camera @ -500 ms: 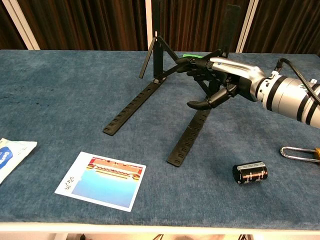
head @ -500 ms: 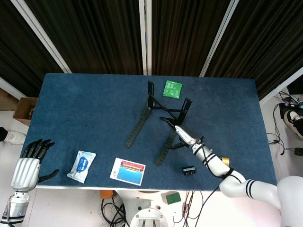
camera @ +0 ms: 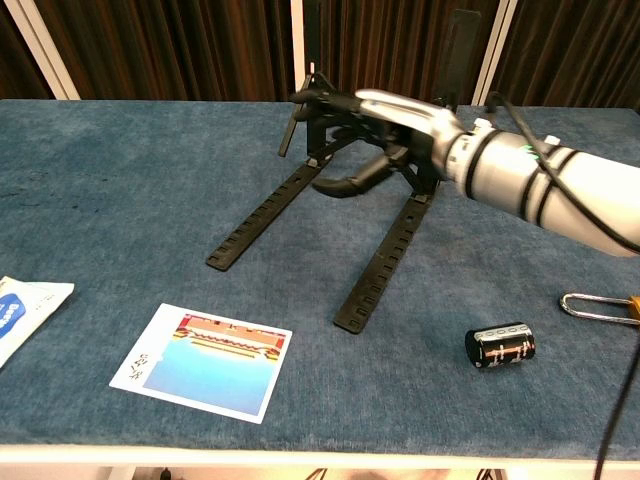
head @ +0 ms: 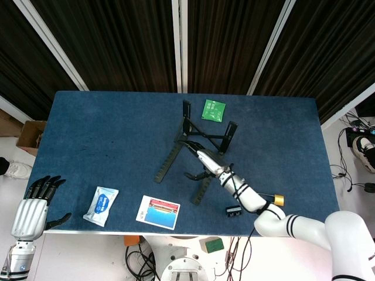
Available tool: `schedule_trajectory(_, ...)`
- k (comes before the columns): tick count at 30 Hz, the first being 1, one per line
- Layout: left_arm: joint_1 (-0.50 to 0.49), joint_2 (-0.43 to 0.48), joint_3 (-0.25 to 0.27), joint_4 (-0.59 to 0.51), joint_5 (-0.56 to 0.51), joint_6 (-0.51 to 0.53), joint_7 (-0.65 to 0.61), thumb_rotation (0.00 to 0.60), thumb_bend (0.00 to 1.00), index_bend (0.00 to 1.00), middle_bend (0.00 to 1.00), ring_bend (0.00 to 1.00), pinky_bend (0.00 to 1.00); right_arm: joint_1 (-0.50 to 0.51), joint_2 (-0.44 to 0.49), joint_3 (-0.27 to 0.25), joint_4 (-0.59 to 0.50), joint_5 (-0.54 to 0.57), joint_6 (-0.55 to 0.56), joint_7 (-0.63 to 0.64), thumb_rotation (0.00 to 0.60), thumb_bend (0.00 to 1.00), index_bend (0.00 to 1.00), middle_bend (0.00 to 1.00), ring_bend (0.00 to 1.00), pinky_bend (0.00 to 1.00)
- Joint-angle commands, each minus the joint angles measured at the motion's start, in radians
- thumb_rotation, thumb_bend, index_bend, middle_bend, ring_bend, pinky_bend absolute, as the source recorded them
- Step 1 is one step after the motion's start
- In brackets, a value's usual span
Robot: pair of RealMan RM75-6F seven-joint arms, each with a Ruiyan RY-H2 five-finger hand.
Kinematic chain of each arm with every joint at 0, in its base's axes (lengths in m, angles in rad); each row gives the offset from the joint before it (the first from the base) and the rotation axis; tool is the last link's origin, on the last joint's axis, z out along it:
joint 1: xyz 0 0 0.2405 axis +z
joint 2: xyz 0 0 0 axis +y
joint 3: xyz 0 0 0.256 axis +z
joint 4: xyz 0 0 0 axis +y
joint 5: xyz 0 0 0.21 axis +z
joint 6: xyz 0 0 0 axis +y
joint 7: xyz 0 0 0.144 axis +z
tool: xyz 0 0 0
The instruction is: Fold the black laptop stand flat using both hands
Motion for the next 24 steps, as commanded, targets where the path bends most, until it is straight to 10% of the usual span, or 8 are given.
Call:
schedule_trajectory(1, 0.004, 0.001, 0.002, 0.004, -0.001, 0.004, -0.004, 0.600, 0.04, 0.20, 0.16, 0.09, 0.13, 0.079, -0.085, 0.073, 0.069, 0.060, -0.061, -0.054, 0.600, 0.30, 0.00, 0.08, 0.00, 0.01)
schedule_trajectory(11, 0.028, -0.006, 0.008, 0.043, -0.014, 0.022, -0.054, 0.600, 0.04, 0.20, 0.16, 0.09, 0.13, 0.256, -0.319, 0.209, 0.400, 0.247, -0.207, -0.193, 0.600, 0.31, 0.00, 0.07, 0.00, 0.00)
schedule_trajectory(24, 0.043, -0.019, 0.007, 0.079, -0.019, 0.034, -0.094, 0.600, 0.04, 0.20, 0.15, 0.09, 0.13, 0.276, -0.400, 0.233, 0.609, 0.326, -0.282, -0.225, 0.600, 0.31, 0.00, 0.07, 0.00, 0.00)
